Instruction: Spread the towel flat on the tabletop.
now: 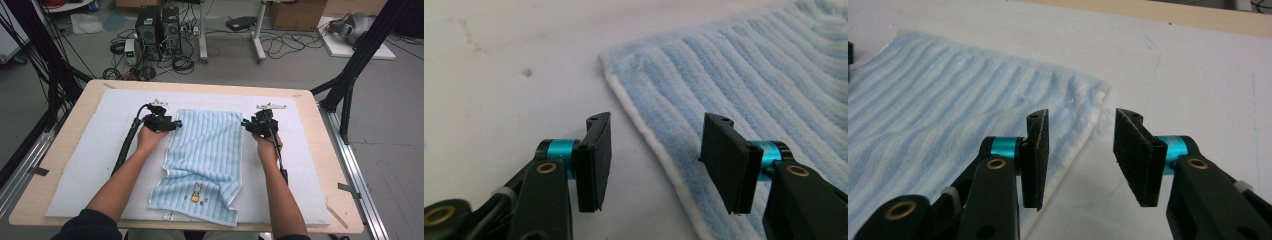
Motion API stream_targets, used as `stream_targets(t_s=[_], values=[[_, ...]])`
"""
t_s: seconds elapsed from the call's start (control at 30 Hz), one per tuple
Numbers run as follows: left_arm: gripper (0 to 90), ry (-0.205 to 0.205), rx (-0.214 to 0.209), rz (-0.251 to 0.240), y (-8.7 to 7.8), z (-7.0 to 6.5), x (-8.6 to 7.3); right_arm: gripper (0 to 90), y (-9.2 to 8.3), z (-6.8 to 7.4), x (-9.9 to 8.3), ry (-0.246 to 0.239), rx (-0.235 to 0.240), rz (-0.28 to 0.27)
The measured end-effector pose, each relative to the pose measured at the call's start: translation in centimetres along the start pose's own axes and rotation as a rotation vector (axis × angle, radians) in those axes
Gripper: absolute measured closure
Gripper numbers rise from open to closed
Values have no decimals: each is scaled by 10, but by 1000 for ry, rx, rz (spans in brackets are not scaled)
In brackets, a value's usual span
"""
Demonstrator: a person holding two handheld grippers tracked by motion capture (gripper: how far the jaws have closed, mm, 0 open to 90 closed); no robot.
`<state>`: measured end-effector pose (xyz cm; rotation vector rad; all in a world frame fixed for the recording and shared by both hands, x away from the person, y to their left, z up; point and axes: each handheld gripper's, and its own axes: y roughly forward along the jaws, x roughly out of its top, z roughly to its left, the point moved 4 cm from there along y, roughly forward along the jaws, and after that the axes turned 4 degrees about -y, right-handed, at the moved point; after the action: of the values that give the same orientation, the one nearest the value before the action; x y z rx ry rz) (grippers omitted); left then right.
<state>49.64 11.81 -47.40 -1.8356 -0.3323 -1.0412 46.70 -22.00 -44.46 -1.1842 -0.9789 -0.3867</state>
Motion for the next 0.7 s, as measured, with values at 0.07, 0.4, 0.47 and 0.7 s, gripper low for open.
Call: stream_targets(t_s=[0.07,0.4,0.47,0.7], values=[[500,88,35,8,5,-5,1,564,-3,-2,-5,9,4,5],[865,70,123,10,13,17,16,560,-4,4,-12,18,34,-9],[865,56,168,-2,11,28,18,561,-3,8,-12,16,38,-2],[500,-77,148,-44,-3,46,15,560,3,20,-12,-8,72,-1]])
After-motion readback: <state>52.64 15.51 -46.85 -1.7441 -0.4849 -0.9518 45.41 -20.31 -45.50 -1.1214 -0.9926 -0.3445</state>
